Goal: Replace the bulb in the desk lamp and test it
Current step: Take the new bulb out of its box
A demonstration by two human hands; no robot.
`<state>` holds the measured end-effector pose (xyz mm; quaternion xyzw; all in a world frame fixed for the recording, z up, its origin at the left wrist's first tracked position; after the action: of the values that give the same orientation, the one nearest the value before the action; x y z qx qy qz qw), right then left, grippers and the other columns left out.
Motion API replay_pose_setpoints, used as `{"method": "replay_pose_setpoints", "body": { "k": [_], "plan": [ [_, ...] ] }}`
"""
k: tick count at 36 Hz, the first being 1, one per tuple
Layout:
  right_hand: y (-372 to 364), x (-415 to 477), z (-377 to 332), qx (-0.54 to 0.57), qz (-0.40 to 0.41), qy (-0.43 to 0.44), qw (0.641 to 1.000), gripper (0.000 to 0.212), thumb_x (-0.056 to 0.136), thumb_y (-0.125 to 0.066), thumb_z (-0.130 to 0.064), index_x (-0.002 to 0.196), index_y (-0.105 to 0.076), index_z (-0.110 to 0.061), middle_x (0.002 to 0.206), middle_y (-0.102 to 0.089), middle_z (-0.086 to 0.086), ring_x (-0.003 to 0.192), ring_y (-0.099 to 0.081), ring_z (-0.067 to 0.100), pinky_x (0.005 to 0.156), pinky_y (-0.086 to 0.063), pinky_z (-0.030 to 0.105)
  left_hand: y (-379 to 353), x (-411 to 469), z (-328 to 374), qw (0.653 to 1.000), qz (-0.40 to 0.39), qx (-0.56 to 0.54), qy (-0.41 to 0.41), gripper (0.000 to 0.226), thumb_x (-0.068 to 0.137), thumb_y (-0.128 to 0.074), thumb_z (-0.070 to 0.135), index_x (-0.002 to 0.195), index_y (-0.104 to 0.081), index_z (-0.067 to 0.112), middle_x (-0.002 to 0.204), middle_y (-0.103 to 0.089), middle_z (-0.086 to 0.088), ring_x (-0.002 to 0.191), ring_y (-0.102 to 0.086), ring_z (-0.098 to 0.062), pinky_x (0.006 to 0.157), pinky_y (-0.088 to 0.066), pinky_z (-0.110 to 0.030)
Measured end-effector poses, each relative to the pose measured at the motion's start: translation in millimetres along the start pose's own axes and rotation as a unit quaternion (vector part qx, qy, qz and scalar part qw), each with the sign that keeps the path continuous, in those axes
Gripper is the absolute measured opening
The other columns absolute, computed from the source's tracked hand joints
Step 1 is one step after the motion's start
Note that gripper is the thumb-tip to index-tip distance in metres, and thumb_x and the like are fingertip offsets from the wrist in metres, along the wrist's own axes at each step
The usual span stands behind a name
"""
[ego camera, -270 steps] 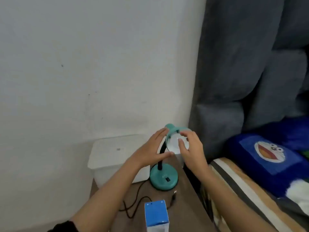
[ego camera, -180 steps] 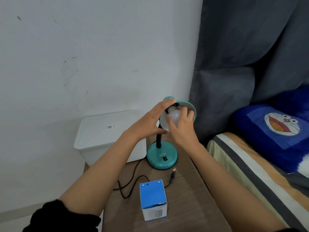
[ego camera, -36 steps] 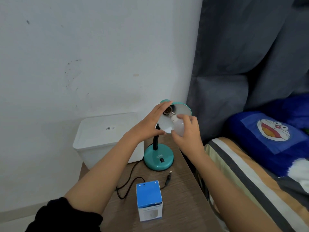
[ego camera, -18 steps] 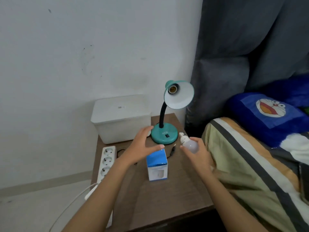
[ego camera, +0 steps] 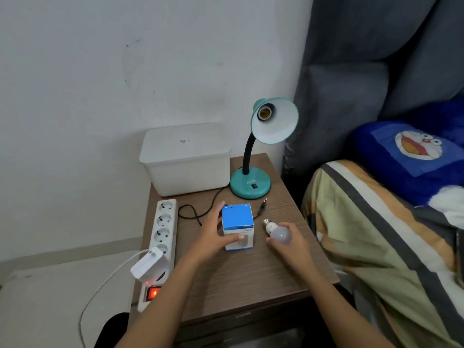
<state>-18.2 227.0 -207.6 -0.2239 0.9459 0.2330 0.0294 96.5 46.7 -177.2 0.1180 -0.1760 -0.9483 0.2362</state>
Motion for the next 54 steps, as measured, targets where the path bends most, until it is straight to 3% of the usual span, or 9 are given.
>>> {"method": "replay_pose_setpoints", "body": {
  "k": [3, 11, 23, 25, 31, 38, 42, 47, 54],
  "plan": [
    [0, 4, 0, 0.006, -0.014, -0.001, 1.000, 0.048, 0.070, -0.077, -0.027, 0.111, -0.054, -0.022, 0.109, -0.059, 0.005, 0.094, -0.057, 0.019, 0.072, -0.043, 0.027, 1, 0, -2, 1.000, 0.006, -0.013, 0.000, 0.099, 0.070, -0.081, 0.023, 0.147, -0.018, 0.027, 0.155, -0.021, 0.004, 0.141, -0.027, -0.018, 0.107, -0.031, -0.030],
    [10, 10, -32, -0.030, 0.018, 0.120, 0.992, 0.050, 0.079, -0.071, -0.031, 0.124, -0.052, -0.019, 0.124, -0.052, -0.004, 0.114, -0.047, 0.008, 0.098, -0.037, 0.026, 0, 1, -5, 1.000, 0.006, -0.024, -0.011, 0.102, 0.071, -0.080, 0.026, 0.148, -0.014, 0.032, 0.156, -0.019, 0.004, 0.139, -0.026, -0.013, 0.108, -0.028, -0.028],
    [-23, 20, -81, -0.192, -0.195, 0.261, 0.926, 0.050, 0.083, -0.064, -0.040, 0.130, -0.051, -0.029, 0.141, -0.045, -0.013, 0.130, -0.038, 0.005, 0.111, -0.034, 0.032, 0, 1, -9, 0.999, -0.011, -0.014, -0.036, 0.099, 0.075, -0.076, 0.033, 0.146, -0.008, 0.039, 0.153, -0.023, 0.005, 0.133, -0.033, -0.006, 0.112, -0.033, -0.031],
    [-22, 21, -81, -0.207, -0.195, 0.269, 0.920, 0.048, 0.084, -0.062, -0.042, 0.129, -0.052, -0.032, 0.142, -0.044, -0.015, 0.132, -0.035, 0.005, 0.106, -0.033, 0.020, 1, 1, -9, 0.999, -0.013, -0.014, -0.038, 0.099, 0.076, -0.075, 0.033, 0.146, -0.006, 0.040, 0.153, -0.021, 0.005, 0.134, -0.032, -0.007, 0.113, -0.034, -0.034],
    [-15, 23, -98, -0.110, -0.130, 0.283, 0.944, 0.031, 0.088, -0.059, -0.033, 0.116, -0.065, -0.020, 0.112, -0.065, -0.010, 0.101, -0.057, -0.006, 0.092, -0.049, 0.019, 1, 3, -14, 0.998, -0.010, -0.002, -0.063, 0.092, 0.076, -0.074, 0.039, 0.131, -0.006, 0.067, 0.154, -0.023, 0.011, 0.139, -0.029, -0.005, 0.113, -0.035, -0.039],
    [-32, 46, -127, -0.011, -0.047, 0.196, 0.979, 0.027, 0.086, -0.062, -0.035, 0.091, -0.072, -0.010, 0.081, -0.070, 0.004, 0.074, -0.061, 0.010, 0.065, -0.050, 0.023, 2, 3, -17, 0.997, 0.005, -0.014, -0.073, 0.100, 0.076, -0.075, 0.035, 0.142, -0.003, 0.054, 0.150, -0.023, 0.024, 0.137, -0.031, 0.001, 0.111, -0.038, -0.039],
    [-35, 59, -126, 0.024, -0.011, 0.132, 0.991, 0.027, 0.084, -0.066, -0.033, 0.092, -0.070, -0.007, 0.084, -0.067, 0.002, 0.071, -0.057, 0.005, 0.059, -0.043, 0.013, -3, 4, -17, 0.997, -0.002, 0.001, -0.073, 0.098, 0.077, -0.074, 0.034, 0.139, -0.002, 0.056, 0.141, -0.015, 0.040, 0.136, -0.025, 0.007, 0.113, -0.035, -0.034],
    [-37, 57, -120, 0.029, 0.014, 0.096, 0.995, 0.025, 0.084, -0.067, -0.025, 0.104, -0.067, -0.010, 0.100, -0.069, 0.004, 0.090, -0.062, 0.012, 0.073, -0.048, 0.018, 0, 8, -21, 0.998, -0.009, -0.016, -0.052, 0.099, 0.072, -0.078, 0.036, 0.137, -0.006, 0.057, 0.145, -0.021, 0.026, 0.137, -0.030, 0.000, 0.111, -0.038, -0.038],
    [-28, 28, -114, -0.038, 0.021, 0.219, 0.975, 0.029, 0.081, -0.070, -0.020, 0.108, -0.063, -0.012, 0.103, -0.061, -0.005, 0.089, -0.056, 0.004, 0.071, -0.045, 0.009, 0, 10, -22, 0.999, -0.012, -0.022, -0.048, 0.104, 0.071, -0.079, 0.033, 0.145, -0.007, 0.044, 0.155, -0.021, 0.011, 0.137, -0.033, -0.007, 0.107, -0.043, -0.041]
  ]
}}
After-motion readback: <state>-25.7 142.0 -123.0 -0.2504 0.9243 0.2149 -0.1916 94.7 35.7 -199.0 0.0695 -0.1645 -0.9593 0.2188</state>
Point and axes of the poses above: each hand's wrist, its own x-axis towards the middle knuckle, its own y-axis out of the back of the hand, z = x × y, the point moved 4 cm from there along x, towards the middle knuckle
